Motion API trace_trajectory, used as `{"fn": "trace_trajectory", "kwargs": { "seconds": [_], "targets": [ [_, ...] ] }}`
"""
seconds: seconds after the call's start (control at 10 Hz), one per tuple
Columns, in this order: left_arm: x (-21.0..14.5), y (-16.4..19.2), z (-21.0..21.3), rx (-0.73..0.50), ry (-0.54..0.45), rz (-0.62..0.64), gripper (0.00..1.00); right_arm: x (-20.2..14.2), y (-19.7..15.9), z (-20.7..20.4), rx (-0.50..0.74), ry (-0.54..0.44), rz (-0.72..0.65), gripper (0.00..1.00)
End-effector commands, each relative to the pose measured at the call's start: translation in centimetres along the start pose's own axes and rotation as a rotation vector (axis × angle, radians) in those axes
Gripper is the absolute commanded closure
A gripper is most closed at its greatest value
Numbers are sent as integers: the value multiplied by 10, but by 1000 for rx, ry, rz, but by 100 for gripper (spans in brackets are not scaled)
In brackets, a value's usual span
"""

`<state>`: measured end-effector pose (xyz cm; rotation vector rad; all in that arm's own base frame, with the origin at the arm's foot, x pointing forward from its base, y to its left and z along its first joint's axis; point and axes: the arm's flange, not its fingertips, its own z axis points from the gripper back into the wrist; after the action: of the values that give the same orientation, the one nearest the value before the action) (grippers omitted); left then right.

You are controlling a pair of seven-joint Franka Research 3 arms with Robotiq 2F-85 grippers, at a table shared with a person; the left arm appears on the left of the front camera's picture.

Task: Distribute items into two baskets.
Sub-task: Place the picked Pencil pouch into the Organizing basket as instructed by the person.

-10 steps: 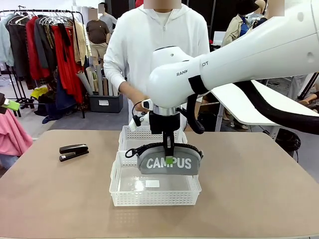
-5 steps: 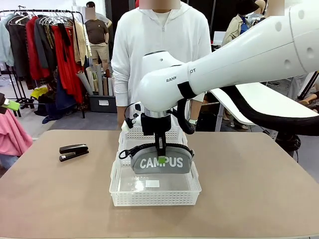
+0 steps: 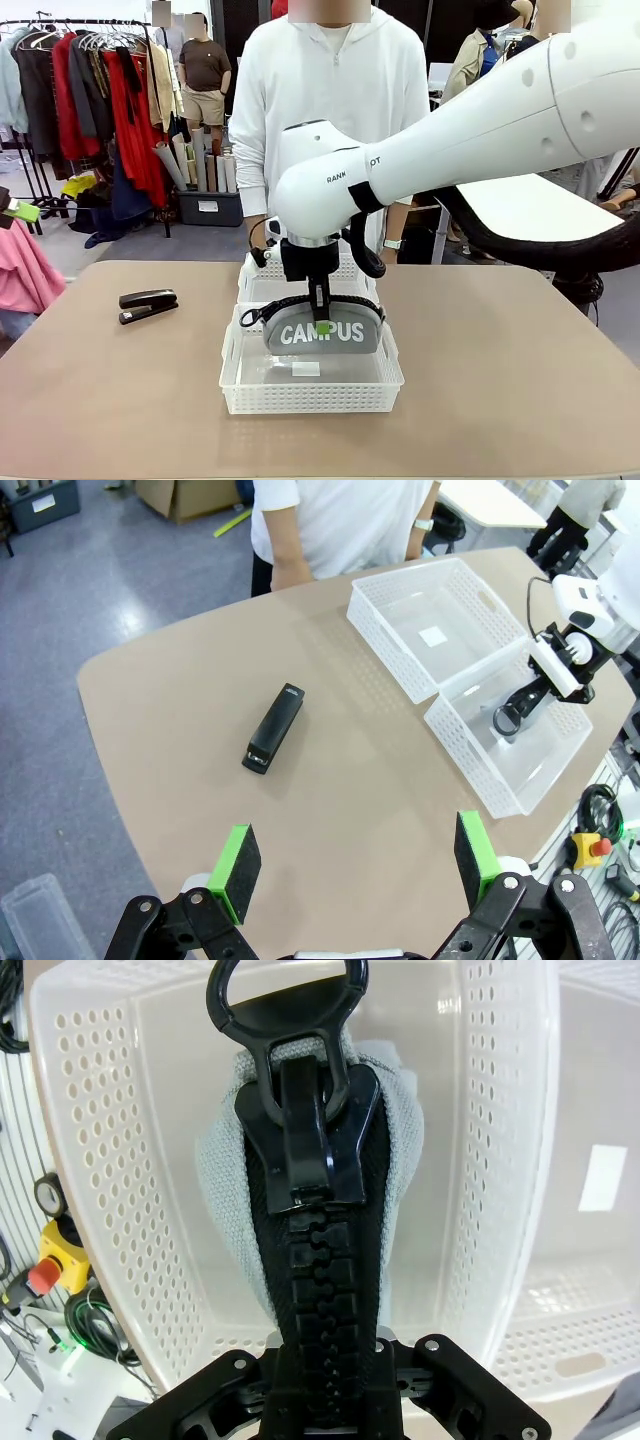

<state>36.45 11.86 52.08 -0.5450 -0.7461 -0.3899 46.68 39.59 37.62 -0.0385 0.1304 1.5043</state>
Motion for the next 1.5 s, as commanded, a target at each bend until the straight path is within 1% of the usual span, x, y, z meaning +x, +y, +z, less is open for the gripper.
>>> {"fn": "trace_trajectory", "kwargs": {
  "seconds": [0.0, 0.6, 0.8, 1.1, 1.2, 1.3, 1.4],
  "targets": [
    [1, 1, -1, -9, -17, -1, 0, -5, -1, -9, -8, -30, 1, 100],
    [1, 1, -1, -9, -17, -1, 0, -7, -4, -36, 8, -40, 0, 100],
    [1, 1, -1, -9, -17, -1, 0, -6, -8, -47, 36, -43, 8, 100],
    [1, 1, -1, -9, -17, -1, 0, -4, -8, -50, 56, -42, 18, 100],
    [1, 1, -1, -9, -17, -1, 0, -4, -7, -49, 56, -45, 18, 96],
    [1, 1, -1, -9, -17, -1, 0, -4, -6, -48, 55, -48, 19, 87],
    [1, 1, -1, -9, -17, -1, 0, -5, -6, -47, 58, -50, 18, 68]
  ]
}}
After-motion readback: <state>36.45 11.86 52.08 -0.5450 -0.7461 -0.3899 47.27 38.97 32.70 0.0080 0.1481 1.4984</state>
